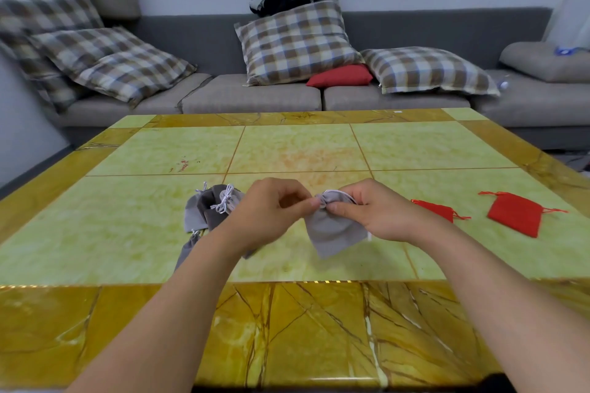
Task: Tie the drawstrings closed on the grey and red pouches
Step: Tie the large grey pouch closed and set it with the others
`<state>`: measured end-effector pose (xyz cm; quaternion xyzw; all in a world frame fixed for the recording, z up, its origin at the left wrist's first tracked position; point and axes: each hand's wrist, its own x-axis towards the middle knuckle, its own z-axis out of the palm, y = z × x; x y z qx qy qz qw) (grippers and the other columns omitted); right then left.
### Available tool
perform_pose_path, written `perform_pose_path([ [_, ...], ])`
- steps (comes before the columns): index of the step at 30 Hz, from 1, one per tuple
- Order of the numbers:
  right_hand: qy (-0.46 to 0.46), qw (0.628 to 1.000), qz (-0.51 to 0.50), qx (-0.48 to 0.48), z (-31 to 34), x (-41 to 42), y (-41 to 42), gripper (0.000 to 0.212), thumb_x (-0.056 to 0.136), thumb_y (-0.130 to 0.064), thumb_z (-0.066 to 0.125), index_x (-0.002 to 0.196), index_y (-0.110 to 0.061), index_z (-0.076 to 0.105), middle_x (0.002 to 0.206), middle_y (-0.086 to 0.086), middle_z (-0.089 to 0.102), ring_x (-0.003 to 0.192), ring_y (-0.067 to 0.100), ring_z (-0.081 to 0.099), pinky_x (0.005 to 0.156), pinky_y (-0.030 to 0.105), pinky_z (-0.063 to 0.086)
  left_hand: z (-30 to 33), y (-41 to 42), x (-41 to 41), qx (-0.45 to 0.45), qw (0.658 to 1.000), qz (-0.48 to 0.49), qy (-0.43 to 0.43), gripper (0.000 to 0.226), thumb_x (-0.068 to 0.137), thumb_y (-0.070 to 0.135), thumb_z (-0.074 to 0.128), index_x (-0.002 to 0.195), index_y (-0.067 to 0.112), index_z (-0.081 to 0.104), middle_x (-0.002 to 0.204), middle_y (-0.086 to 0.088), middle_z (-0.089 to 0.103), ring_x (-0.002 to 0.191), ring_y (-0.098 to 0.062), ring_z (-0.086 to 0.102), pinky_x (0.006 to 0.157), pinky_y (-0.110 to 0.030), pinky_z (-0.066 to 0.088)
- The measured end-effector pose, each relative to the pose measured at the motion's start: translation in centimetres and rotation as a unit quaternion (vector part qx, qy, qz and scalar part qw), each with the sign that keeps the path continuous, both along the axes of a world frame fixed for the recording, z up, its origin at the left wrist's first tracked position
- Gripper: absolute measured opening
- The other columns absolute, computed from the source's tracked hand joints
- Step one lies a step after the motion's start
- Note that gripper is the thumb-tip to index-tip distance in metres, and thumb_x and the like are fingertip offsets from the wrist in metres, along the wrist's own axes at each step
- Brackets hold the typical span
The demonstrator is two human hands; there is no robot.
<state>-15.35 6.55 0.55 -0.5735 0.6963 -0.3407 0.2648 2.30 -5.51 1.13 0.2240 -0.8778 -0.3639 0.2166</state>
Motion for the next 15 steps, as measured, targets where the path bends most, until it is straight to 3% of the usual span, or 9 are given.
perform_pose_path([
  [3,-0.037,0.999,-0.001,-0.003,0.2,-0.4,0.2,0.026,0.099,-0.030,0.058,0.088,-0.011,0.073,0.076,0.002,0.060,0.071,0.014,0.049,0.067,0.032,0.034,-0.6,-0.1,0.1,-0.045,0.998,-0.033,0.005,0.022,0.093,0.025,0.067,0.073,0.016,0.069,0.060,0.000,0.063,0.053,-0.008,0.049,0.053,-0.028,0.043],
  [6,-0.037,0.999,-0.010,-0.003,0.2,-1.0,0.4,0.040,0.100,-0.038,0.053,0.093,-0.003,0.069,0.075,0.015,0.055,0.073,0.017,0.043,0.069,0.034,0.032,-0.7,-0.3,-0.1,-0.010,1.000,-0.017,0.012,0.025,0.094,0.020,0.065,0.071,0.014,0.067,0.055,0.004,0.057,0.048,-0.006,0.047,0.050,-0.022,0.040],
  [9,-0.027,0.998,-0.039,-0.040,0.2,-1.0,0.3,0.033,0.103,-0.032,0.050,0.097,-0.010,0.074,0.095,0.016,0.074,0.080,0.024,0.060,0.076,0.035,0.042,-1.0,0.3,-0.5,0.011,0.999,-0.016,-0.032,0.029,0.099,0.034,0.056,0.076,0.019,0.065,0.067,0.001,0.063,0.059,-0.012,0.055,0.059,-0.032,0.049],
  [11,-0.056,0.994,-0.066,-0.074,0.5,-0.4,0.0,0.030,0.104,-0.024,0.048,0.101,-0.015,0.076,0.102,0.009,0.076,0.090,0.017,0.068,0.081,0.027,0.048,-1.1,0.6,-0.7,0.011,0.998,-0.014,-0.059,0.039,0.100,0.044,0.048,0.076,0.018,0.065,0.075,-0.003,0.067,0.069,-0.019,0.061,0.066,-0.037,0.053],
  [13,-0.079,0.991,-0.075,-0.076,0.6,0.0,-0.1,0.030,0.105,-0.022,0.046,0.104,-0.017,0.075,0.103,0.004,0.076,0.093,0.010,0.067,0.087,0.026,0.050,-1.1,0.6,-0.9,0.017,0.998,-0.018,-0.057,0.045,0.101,0.043,0.046,0.073,0.013,0.064,0.071,-0.002,0.068,0.068,-0.013,0.064,0.065,-0.029,0.052],
  [15,-0.056,0.995,-0.072,-0.051,0.3,-0.1,-0.2,0.034,0.105,-0.029,0.045,0.100,-0.013,0.075,0.101,0.009,0.076,0.088,0.014,0.065,0.088,0.038,0.051,-1.0,0.7,-0.8,0.009,0.999,-0.016,-0.050,0.046,0.102,0.037,0.048,0.065,0.013,0.061,0.061,0.002,0.064,0.054,-0.003,0.057,0.057,-0.018,0.046],
])
